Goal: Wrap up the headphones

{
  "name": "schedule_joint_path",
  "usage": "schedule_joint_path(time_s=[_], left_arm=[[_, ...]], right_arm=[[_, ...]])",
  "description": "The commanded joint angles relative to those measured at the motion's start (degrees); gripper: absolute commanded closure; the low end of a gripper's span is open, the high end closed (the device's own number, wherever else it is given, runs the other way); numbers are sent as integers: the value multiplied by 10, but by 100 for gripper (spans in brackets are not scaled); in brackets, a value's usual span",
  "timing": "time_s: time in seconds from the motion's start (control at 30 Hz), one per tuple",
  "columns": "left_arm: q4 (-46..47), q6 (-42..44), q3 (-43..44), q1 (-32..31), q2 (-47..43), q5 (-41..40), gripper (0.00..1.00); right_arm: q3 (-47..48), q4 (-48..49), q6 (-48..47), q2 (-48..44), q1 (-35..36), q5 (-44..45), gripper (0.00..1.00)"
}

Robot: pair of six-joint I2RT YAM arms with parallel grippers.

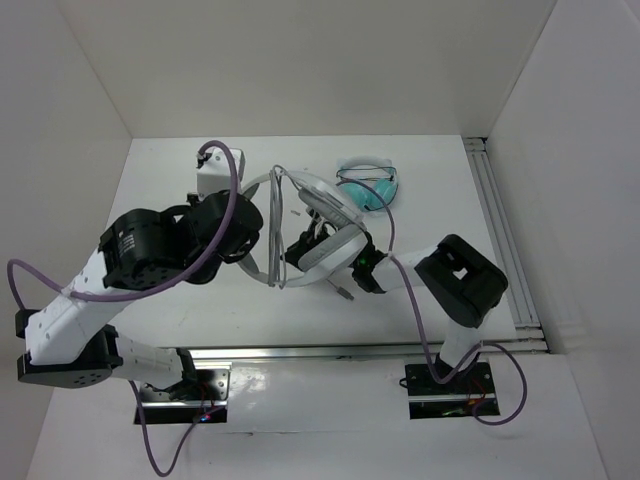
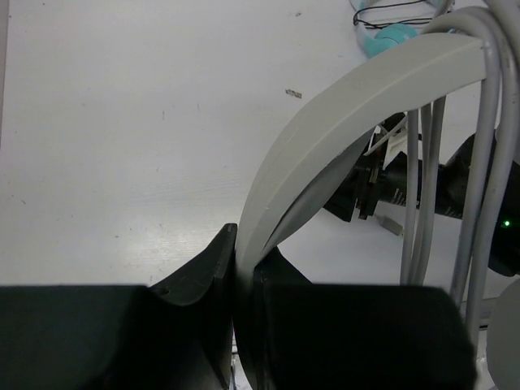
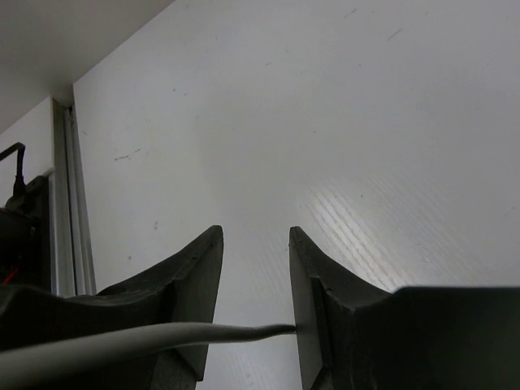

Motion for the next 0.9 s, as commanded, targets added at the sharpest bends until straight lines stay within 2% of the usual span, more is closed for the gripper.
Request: schedule_joint_path(time_s=[0.0, 0.17, 0.63, 0.83, 0.87], left_arm=[[31, -33, 26, 27, 2, -18, 100], [31, -39, 26, 50, 2, -13, 100], [31, -38, 16, 86, -26, -3, 100], [60, -19, 9, 104, -37, 14, 100], [60, -19, 9, 110, -37, 14, 100]], right_arm=[[30, 63, 5, 29, 10, 17, 55], [47, 19, -15, 64, 10, 42, 55], [6, -6, -32, 93, -14, 53, 55], [-1, -11, -27, 109, -26, 40, 55], [5, -18, -27, 114, -26, 40, 57]])
